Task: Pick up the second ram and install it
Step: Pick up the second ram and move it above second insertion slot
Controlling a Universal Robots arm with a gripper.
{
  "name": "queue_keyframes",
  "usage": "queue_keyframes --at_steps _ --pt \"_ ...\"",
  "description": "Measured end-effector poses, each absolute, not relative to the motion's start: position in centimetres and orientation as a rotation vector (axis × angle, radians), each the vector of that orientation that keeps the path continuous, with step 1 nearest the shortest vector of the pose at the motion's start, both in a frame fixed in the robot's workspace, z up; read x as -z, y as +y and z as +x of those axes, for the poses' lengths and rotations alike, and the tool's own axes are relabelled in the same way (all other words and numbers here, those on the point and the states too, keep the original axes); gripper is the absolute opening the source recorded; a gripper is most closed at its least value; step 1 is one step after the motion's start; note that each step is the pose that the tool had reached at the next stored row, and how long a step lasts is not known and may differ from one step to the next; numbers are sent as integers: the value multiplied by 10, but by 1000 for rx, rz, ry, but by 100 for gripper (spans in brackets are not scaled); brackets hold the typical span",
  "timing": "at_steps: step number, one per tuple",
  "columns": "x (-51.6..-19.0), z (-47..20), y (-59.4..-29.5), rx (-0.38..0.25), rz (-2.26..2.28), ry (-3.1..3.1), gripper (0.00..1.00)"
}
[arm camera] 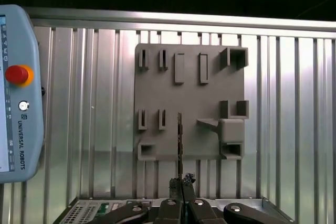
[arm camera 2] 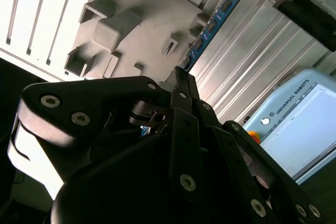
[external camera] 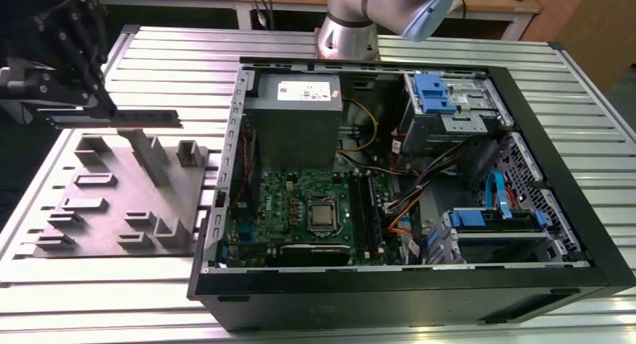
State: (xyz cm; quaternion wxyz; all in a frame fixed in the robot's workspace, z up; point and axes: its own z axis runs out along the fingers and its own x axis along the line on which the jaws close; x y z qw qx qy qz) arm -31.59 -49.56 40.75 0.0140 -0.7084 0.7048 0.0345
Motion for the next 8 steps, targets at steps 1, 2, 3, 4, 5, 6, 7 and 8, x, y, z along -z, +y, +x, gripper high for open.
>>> queue_keyframes --at_steps 1,2,3,4,5,6,7,8 --pt "-408 -313 -496 -107 -2206 2195 8" --pt "-408 -310 -496 -107 -2206 2195 8" --pt "-408 -307 -496 -107 -2205 2195 8" --pt "-408 -304 -496 -107 -2205 2195 8" --pt "-408 -302 -496 -107 -2205 2195 8" --pt "-408 -299 -496 -107 -2205 2196 8" --pt "-408 -296 -496 -107 -2205 2196 8" --pt "-408 -292 -496 -107 -2205 2196 8"
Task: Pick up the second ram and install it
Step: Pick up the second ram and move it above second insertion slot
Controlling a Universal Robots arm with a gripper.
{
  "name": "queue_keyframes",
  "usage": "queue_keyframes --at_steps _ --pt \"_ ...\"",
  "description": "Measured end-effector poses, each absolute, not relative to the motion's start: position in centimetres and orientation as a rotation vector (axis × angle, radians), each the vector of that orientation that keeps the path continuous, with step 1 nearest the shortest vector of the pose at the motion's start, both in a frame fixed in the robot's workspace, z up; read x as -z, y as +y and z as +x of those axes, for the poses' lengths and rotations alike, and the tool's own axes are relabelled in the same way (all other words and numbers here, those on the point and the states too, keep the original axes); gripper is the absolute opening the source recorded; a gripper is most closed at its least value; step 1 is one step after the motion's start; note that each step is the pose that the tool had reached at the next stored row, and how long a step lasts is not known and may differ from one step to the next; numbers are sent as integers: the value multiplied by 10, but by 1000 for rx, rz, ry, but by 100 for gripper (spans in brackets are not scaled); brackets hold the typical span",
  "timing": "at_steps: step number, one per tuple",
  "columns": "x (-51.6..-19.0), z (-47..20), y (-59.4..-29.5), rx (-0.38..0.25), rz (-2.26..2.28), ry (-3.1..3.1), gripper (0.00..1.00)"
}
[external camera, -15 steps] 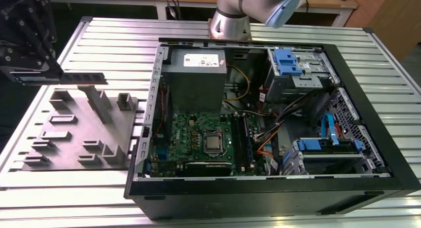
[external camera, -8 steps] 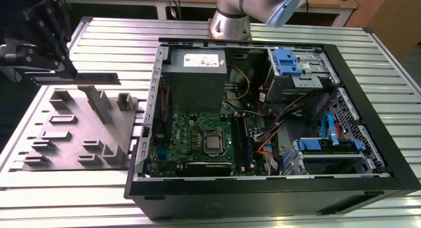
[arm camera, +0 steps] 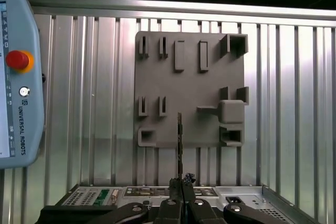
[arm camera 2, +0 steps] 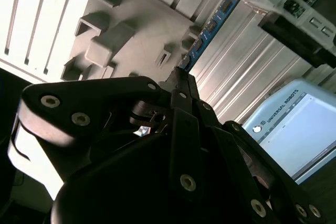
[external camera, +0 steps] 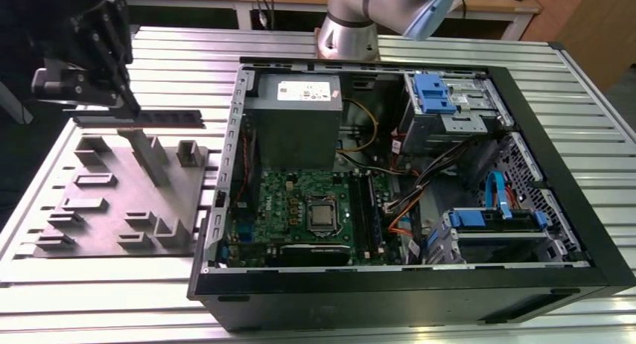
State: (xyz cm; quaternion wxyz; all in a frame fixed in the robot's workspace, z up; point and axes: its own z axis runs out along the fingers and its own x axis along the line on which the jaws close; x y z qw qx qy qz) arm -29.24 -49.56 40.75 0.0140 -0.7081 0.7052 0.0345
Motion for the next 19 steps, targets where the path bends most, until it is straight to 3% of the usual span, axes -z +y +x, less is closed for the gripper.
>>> queue_keyframes --at_steps 19 --pt "-408 -234 -496 -107 -2202 2198 8"
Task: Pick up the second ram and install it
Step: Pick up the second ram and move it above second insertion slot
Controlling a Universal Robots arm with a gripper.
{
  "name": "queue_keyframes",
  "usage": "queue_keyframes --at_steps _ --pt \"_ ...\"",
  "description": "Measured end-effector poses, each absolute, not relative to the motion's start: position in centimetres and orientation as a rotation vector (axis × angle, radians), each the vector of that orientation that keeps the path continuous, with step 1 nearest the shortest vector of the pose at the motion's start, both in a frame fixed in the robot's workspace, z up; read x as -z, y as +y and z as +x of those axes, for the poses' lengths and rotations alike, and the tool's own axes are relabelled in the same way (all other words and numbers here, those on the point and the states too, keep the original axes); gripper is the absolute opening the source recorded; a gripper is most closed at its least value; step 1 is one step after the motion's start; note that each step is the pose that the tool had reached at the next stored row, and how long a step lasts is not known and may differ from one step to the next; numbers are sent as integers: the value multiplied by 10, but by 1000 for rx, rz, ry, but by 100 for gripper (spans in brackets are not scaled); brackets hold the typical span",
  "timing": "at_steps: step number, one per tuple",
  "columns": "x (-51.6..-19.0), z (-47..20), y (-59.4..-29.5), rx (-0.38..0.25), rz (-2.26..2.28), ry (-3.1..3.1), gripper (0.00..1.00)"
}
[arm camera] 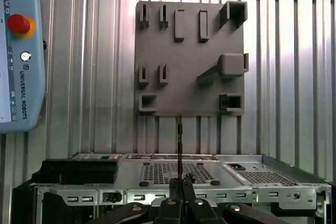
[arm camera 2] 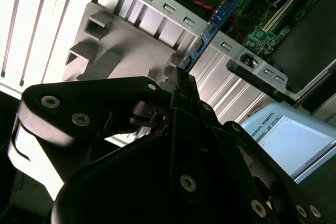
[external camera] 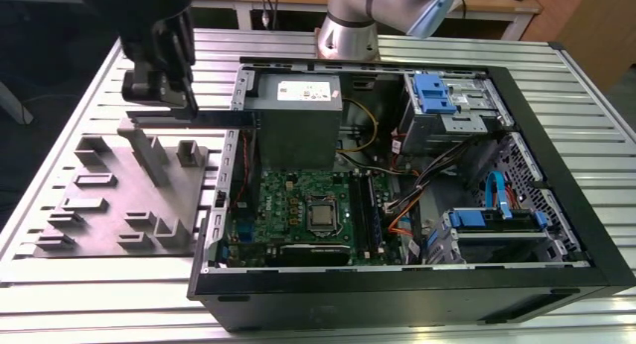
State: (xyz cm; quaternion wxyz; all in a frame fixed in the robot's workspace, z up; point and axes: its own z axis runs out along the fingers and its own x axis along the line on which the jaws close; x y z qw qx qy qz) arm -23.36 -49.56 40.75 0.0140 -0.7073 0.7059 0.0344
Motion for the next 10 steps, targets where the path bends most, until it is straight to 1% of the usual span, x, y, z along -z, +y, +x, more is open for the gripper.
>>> queue_keyframes --at_steps 10 --pt "-408 -203 -496 -107 -2201 2200 8"
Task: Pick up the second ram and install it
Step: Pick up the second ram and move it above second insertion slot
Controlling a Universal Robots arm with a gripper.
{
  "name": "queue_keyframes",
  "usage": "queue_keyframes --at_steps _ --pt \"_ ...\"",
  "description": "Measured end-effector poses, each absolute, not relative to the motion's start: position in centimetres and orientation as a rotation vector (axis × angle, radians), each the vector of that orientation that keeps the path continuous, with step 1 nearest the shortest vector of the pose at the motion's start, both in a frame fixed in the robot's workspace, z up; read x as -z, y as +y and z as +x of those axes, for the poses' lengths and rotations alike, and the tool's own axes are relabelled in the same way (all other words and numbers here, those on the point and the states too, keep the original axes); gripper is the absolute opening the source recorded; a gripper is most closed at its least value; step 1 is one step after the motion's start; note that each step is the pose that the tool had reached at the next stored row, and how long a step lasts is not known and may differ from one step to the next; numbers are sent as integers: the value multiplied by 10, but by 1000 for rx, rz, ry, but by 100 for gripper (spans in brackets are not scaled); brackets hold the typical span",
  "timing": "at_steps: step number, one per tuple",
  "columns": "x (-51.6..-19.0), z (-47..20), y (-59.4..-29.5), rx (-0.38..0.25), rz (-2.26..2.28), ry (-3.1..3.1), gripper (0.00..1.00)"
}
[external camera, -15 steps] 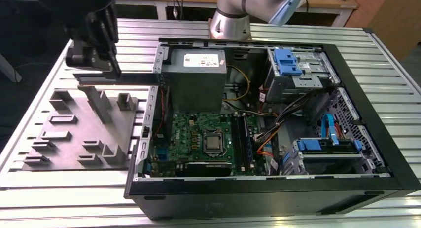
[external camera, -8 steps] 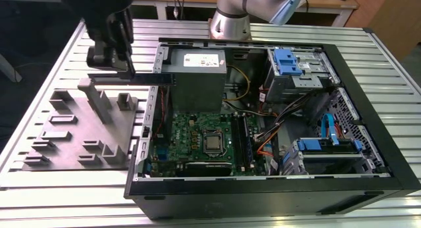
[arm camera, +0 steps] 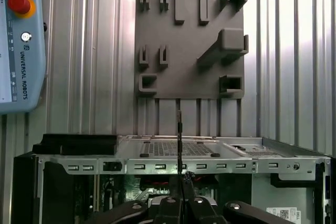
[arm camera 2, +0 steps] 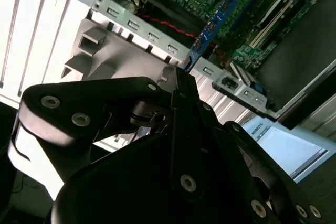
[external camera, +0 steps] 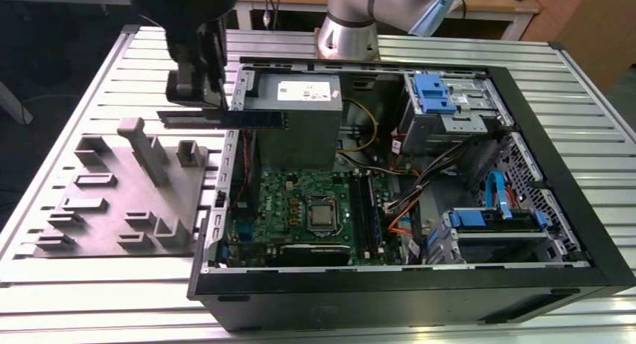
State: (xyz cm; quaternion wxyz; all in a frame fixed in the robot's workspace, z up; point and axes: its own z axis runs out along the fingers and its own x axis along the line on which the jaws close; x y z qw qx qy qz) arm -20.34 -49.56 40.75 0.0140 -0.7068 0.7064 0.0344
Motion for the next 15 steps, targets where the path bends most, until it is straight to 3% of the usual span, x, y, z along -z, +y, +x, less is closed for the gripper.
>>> queue_keyframes --at_steps 15 --pt "-407 -165 -496 -107 -2194 2206 8"
